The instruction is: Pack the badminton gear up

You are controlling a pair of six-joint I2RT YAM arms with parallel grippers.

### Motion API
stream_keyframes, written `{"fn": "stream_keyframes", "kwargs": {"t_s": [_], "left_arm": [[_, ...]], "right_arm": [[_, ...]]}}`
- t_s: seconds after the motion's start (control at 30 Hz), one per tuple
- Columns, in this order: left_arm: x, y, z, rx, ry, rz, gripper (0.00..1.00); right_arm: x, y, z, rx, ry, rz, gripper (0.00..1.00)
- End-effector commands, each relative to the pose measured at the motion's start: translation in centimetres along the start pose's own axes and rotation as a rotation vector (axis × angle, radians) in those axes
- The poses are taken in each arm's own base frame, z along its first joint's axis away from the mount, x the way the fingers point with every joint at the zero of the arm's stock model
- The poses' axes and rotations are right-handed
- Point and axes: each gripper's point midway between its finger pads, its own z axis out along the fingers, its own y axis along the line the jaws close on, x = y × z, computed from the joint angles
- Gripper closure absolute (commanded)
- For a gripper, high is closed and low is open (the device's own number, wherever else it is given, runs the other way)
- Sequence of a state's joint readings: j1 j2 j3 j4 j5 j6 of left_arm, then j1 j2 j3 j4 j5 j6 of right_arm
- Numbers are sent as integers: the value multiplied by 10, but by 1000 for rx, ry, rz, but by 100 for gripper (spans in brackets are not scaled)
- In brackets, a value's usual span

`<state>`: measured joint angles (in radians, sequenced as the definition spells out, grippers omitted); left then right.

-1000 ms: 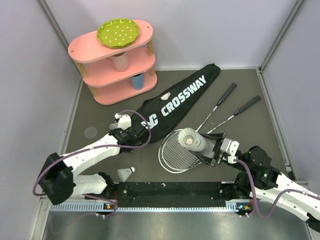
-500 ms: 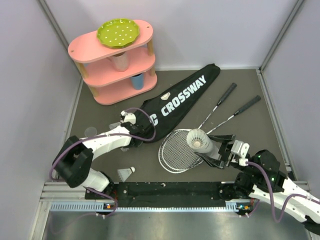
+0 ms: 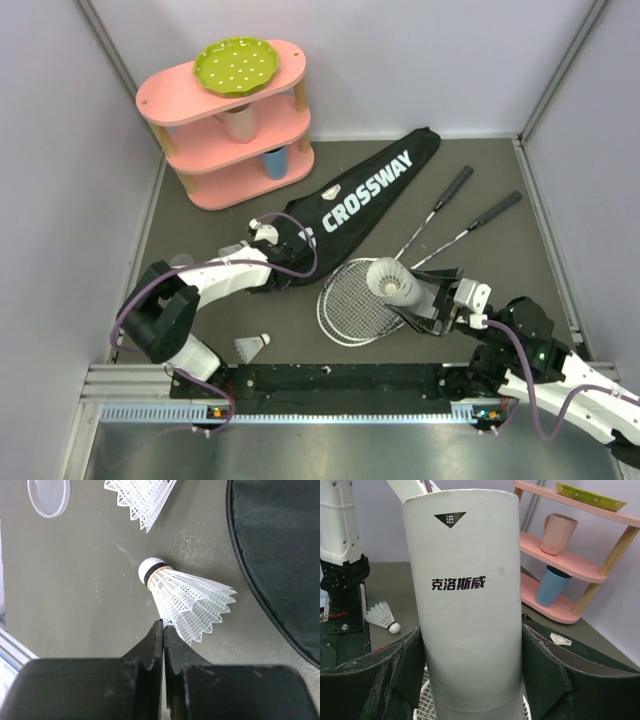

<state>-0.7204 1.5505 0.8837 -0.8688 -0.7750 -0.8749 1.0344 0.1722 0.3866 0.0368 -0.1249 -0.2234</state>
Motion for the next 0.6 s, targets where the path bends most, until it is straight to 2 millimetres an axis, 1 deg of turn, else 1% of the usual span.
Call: {"fn": "stream_keyframes", "kwargs": {"t_s": [0.0, 0.03, 0.07, 0.1, 0.13, 0.17, 0.2, 0.23, 0.27, 0.3, 0.33, 0.4, 0.43, 0.47, 0.53, 0.57], "left_arm": [[-16, -1, -17, 88, -46, -64, 100], [-19, -2, -22, 116, -51, -69, 100], [-25, -3, -32, 175, -66, -71, 100], [-23, -13, -43, 262, -41, -69, 100], [-30, -24, -54, 352, -50, -87, 100], [-40, -25, -71, 448, -83, -95, 100], [-39, -40, -91, 588, -62, -85, 100], [-50, -48, -108, 689, -97, -105, 100], [-61, -45, -128, 778, -151, -112, 100], [-67, -48, -144, 858, -173, -113, 100], [-70, -53, -166, 973, -183, -104, 100], [-82, -42, -201, 1098, -256, -117, 100], [-81, -41, -220, 1188, -263, -98, 100], [-87, -31, -238, 1246, -320, -98, 100], [-92, -18, -265, 1333, -375, -83, 100], [-93, -5, -282, 1390, -429, -73, 100]], "right_arm": [[-18, -6, 4, 22, -36, 2, 79], [-15, -7, 5, 25, -22, 3, 79], [-11, -8, 6, 31, -6, 2, 79], [-8, -8, 6, 34, 7, 0, 80], [-2, -8, 9, 36, 28, 1, 80], [1, -10, 10, 40, 43, -5, 80], [3, -9, 11, 37, 58, -6, 80], [10, -9, 15, 31, 87, -8, 80], [13, -9, 17, 30, 102, -16, 80], [14, -10, 19, 30, 110, -20, 80], [17, -10, 22, 28, 124, -25, 80], [26, -9, 29, 17, 163, -32, 80], [27, -8, 32, 10, 164, -34, 80], [37, -6, 36, -3, 197, -42, 80], [44, -4, 40, -23, 219, -53, 81], [52, -3, 45, -31, 247, -67, 81]]}}
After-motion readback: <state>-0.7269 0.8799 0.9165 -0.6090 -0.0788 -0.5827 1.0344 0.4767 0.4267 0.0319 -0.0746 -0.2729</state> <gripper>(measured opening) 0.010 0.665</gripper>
